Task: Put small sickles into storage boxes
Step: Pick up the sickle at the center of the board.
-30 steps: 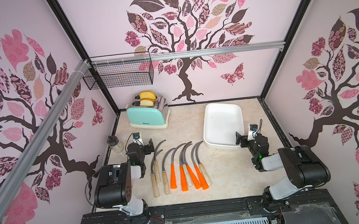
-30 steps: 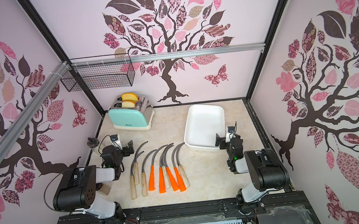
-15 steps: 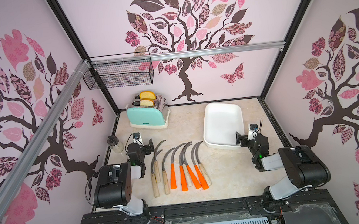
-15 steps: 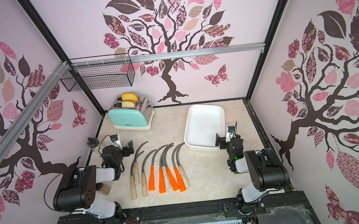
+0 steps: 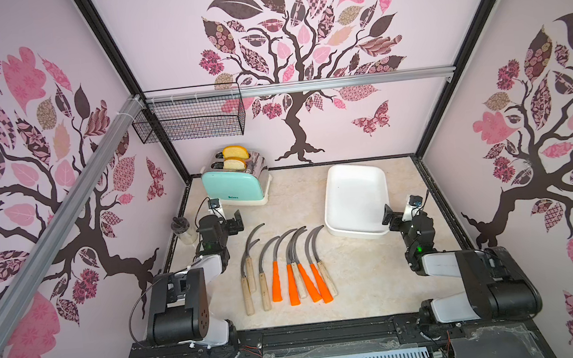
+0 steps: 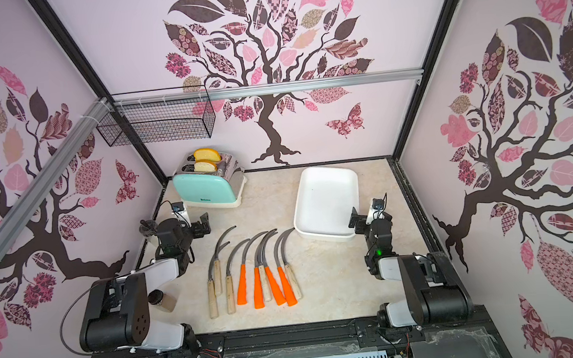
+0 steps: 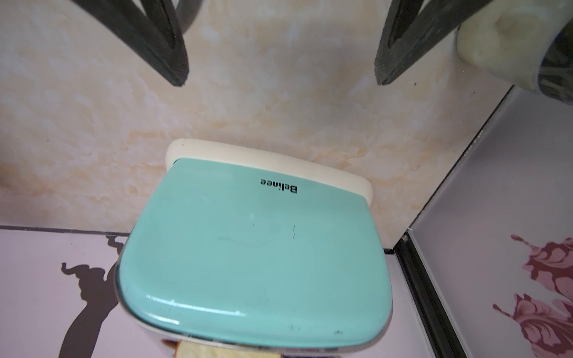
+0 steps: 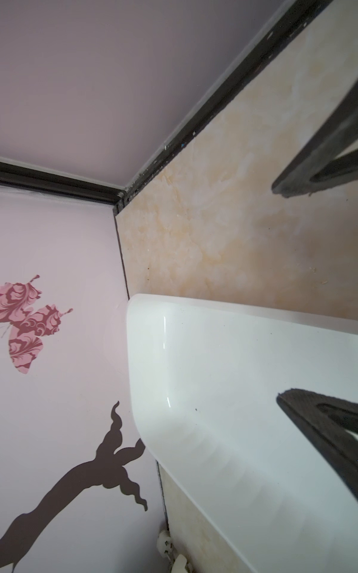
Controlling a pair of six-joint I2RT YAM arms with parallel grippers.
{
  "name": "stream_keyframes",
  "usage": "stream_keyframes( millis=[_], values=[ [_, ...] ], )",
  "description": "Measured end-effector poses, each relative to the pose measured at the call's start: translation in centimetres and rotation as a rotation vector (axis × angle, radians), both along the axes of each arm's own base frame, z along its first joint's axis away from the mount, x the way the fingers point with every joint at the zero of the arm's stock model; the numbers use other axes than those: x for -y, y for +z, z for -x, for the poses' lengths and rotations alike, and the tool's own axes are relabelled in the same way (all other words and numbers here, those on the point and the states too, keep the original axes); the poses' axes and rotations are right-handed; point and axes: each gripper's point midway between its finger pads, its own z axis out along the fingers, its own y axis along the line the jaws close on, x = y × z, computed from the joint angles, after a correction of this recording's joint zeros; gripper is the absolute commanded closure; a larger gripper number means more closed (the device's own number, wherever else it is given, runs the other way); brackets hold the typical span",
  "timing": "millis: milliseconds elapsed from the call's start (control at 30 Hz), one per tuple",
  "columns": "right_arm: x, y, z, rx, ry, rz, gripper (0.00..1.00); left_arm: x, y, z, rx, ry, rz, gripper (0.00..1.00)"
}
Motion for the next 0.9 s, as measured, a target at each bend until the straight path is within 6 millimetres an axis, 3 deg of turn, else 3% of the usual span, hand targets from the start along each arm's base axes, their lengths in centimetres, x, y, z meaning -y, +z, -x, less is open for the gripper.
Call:
stream_keyframes(
  millis=[200,400,667,900],
  values=[
    [1.7,2.2,1.3,-0.003,-0.102,-0.002,0.02,0.1,1.0,0.9,-0.057,-0.001,0.006,0.02],
    [2.0,5.0,1.1,-0.017,-0.129,-0.069,0.03,1.2,5.2,1.8,-0.057,-0.049,-0.012,0.02],
    [-0.9,8.2,-0.6,-0.125,0.004,-0.209,0.0,2.8,9.7,4.1,-0.104,-0.133,-0.047,0.02],
    [-4.0,7.1,0.4,-0.274,0.127,-0.354,0.0,4.7,10.7,6.9,-0.167,-0.219,-0.069,0.02]
  ],
)
